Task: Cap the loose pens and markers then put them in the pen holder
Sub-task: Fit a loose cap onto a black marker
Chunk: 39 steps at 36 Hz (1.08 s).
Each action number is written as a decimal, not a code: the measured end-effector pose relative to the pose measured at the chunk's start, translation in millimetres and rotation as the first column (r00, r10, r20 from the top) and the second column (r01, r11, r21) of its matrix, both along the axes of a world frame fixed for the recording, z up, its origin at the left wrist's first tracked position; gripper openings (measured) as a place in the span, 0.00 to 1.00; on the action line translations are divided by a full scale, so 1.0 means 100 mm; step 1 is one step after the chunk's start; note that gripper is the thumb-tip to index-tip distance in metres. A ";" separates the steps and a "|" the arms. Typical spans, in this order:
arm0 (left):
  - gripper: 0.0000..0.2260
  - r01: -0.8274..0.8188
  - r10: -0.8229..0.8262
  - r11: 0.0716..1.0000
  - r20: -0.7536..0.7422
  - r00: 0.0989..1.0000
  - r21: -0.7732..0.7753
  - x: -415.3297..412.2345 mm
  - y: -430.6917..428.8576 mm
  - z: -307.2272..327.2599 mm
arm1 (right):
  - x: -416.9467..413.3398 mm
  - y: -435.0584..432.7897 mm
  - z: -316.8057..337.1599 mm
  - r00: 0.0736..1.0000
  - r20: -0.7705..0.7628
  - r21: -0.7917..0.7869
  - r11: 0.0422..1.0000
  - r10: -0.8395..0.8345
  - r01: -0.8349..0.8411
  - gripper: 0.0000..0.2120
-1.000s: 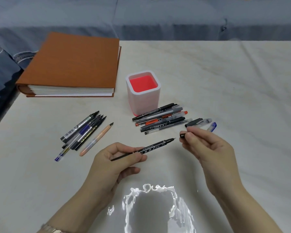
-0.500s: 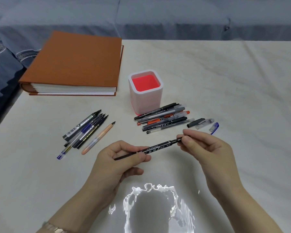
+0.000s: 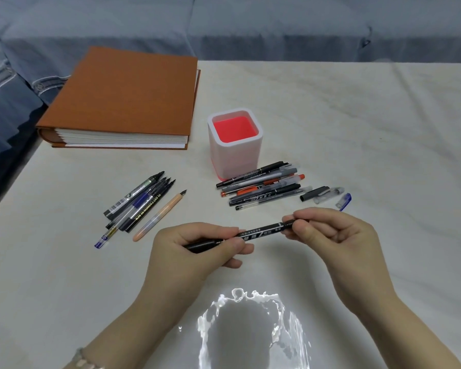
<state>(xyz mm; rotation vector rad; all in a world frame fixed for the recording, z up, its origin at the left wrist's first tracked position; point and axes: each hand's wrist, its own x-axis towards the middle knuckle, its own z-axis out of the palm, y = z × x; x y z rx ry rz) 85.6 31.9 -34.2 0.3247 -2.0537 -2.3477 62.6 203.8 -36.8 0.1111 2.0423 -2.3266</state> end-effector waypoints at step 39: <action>0.11 0.182 -0.068 0.743 0.197 0.978 -0.644 -0.14 -0.73 -0.41 | -0.82 -0.19 -0.39 0.902 -0.031 0.948 0.298 0.431 -0.110 0.15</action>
